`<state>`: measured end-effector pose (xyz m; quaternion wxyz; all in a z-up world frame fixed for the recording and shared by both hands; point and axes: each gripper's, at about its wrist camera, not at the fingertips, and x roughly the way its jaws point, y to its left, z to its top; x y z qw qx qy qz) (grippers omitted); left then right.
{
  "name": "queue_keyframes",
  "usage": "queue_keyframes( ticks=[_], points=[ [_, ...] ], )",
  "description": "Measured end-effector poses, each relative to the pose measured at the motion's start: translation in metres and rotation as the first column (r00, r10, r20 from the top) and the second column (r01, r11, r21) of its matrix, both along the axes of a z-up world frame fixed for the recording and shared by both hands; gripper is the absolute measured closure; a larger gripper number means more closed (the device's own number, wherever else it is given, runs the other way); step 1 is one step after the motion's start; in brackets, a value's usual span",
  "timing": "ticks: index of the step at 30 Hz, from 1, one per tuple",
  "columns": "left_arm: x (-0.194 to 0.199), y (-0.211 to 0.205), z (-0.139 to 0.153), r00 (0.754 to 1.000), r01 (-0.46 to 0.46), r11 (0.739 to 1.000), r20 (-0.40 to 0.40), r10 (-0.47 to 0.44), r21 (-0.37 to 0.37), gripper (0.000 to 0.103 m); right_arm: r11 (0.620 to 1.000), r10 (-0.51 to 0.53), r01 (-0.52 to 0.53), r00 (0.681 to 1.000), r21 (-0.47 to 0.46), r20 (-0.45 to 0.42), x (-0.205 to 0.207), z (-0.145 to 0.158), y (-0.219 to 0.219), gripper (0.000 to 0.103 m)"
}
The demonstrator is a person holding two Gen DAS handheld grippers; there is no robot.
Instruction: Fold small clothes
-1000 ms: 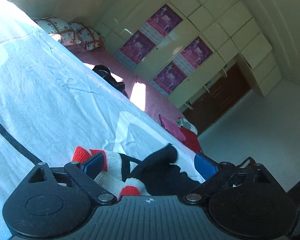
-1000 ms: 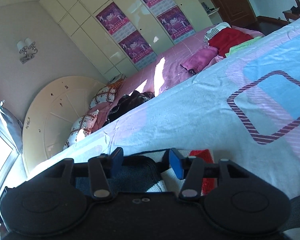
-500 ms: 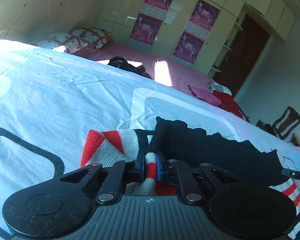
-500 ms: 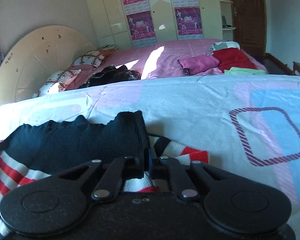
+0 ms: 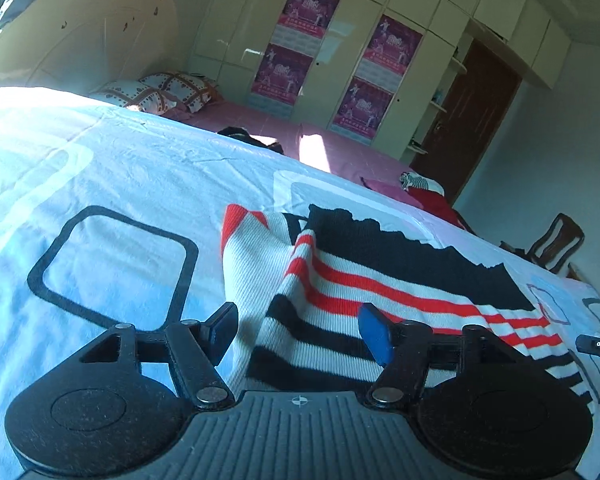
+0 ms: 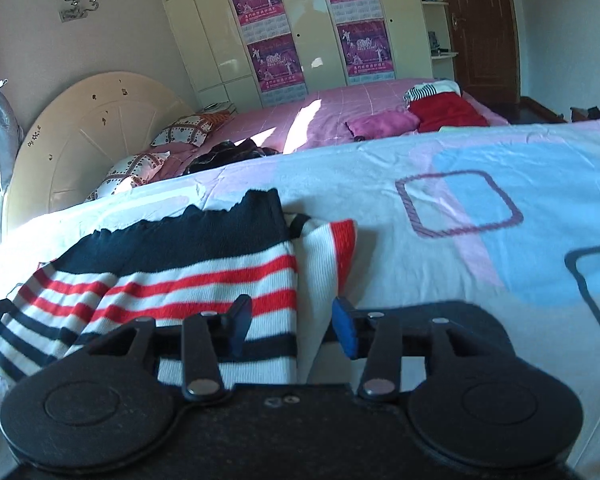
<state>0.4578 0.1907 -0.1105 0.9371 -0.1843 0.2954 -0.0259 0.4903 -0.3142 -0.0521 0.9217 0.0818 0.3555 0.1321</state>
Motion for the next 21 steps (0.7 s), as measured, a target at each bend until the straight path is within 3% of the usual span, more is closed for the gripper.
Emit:
queue_keyframes(
  ticks=[2,5,9,11,14,16,19,20,21],
  points=[
    [-0.002,-0.002,-0.003,0.999,0.025,0.999,-0.033,-0.024,0.021,0.041,1.000,0.010,-0.009,0.999,0.024,-0.030,-0.003,-0.006,0.001,0.065],
    [-0.002,-0.005,-0.006,0.996,0.018,0.997,-0.087,-0.012,0.077,0.048,0.999,0.032,-0.029,0.997,0.035,-0.069,-0.004,-0.016,0.010,0.066],
    [-0.013,0.002,-0.009,0.993,0.011,0.998,-0.114,-0.003,0.064,0.048,0.999,0.023,-0.021,0.997,0.030,-0.069,-0.013,-0.019,0.011,0.066],
    [-0.017,0.004,-0.014,0.993,0.032,0.999,-0.119,-0.028,0.036,0.050,0.999,0.030,-0.029,0.997,0.027,-0.069,-0.018,-0.020,0.009,0.071],
    [-0.021,0.001,-0.015,0.994,0.052,0.997,-0.101,-0.046,0.054,0.071,0.997,0.039,-0.043,0.998,-0.064,-0.057,-0.023,-0.025,0.013,0.085],
    [-0.027,0.003,-0.013,0.996,0.045,0.997,-0.083,-0.039,0.066,0.074,0.996,0.034,-0.038,0.998,-0.084,-0.048,-0.025,-0.022,0.015,0.090],
    [-0.035,0.005,-0.005,0.997,0.032,0.994,-0.066,-0.025,0.103,0.068,0.991,0.047,-0.049,0.999,-0.124,-0.022,-0.027,-0.009,0.020,0.089],
    [-0.036,0.004,0.000,0.998,0.004,0.990,-0.057,0.004,0.140,0.048,0.988,0.028,-0.027,1.000,-0.155,0.005,-0.027,-0.002,0.022,0.071],
    [-0.035,0.003,0.009,0.998,-0.048,0.979,-0.029,0.054,0.196,0.036,0.984,0.010,0.000,0.998,-0.179,0.059,-0.027,0.006,0.025,0.057]
  ],
)
